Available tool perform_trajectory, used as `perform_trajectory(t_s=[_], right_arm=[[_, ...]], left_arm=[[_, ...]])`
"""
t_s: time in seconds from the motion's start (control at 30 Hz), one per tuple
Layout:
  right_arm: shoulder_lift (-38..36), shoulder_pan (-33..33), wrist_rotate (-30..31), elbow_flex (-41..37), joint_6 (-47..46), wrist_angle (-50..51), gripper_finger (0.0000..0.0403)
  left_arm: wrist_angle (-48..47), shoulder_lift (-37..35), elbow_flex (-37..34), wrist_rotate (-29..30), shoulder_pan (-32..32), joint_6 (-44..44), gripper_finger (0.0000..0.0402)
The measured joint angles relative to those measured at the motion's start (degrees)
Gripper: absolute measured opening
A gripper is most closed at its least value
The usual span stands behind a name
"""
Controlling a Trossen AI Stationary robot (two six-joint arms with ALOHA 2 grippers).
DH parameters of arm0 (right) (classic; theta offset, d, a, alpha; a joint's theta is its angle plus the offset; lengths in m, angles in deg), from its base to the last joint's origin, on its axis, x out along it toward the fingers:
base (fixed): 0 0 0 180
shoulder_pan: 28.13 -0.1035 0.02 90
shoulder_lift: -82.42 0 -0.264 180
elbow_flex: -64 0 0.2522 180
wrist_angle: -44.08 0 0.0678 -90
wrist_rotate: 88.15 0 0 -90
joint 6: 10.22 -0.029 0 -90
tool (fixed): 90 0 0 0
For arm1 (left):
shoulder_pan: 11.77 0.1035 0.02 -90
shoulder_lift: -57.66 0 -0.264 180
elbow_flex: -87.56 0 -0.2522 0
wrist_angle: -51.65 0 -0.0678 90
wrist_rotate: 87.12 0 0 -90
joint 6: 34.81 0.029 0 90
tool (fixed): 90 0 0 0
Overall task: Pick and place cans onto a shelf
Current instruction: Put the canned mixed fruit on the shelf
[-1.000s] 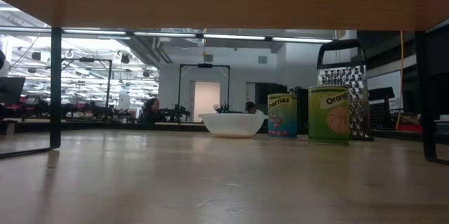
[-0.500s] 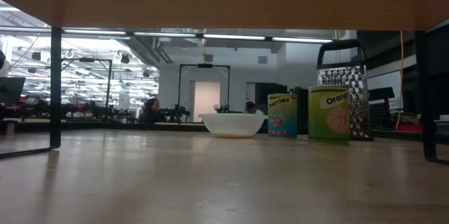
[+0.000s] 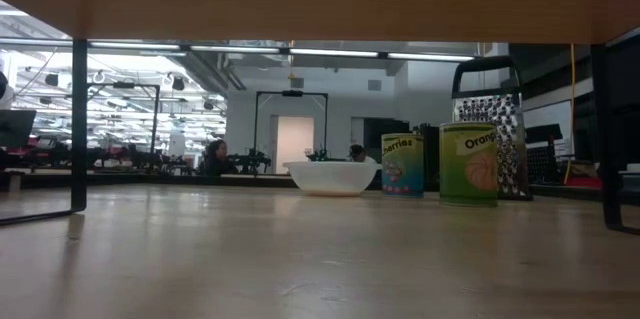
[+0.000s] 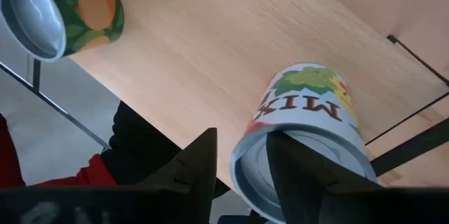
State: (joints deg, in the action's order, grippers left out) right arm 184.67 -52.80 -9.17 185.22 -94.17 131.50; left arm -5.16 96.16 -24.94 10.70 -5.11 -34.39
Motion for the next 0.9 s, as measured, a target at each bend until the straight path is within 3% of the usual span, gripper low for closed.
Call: perform_trajectory(t_s=[0.27, 0.6, 0.9], right_arm=[[0.2, 0.0, -0.1, 0.0, 0.0, 0.3, 0.012], [0.3, 0.0, 0.0, 0.0, 0.3, 0.8, 0.0012], [0.5, 0.0, 1.4, 0.0, 8.7, -6.0, 0.0006]], left_arm=[[-0.2, 0.0, 0.0, 0.0, 0.0, 0.0, 0.0121], [-0.2, 0.0, 0.0, 0.0, 0.0, 0.0, 0.0121], [-0.2, 0.0, 0.0, 0.0, 0.0, 0.0, 0.0121]])
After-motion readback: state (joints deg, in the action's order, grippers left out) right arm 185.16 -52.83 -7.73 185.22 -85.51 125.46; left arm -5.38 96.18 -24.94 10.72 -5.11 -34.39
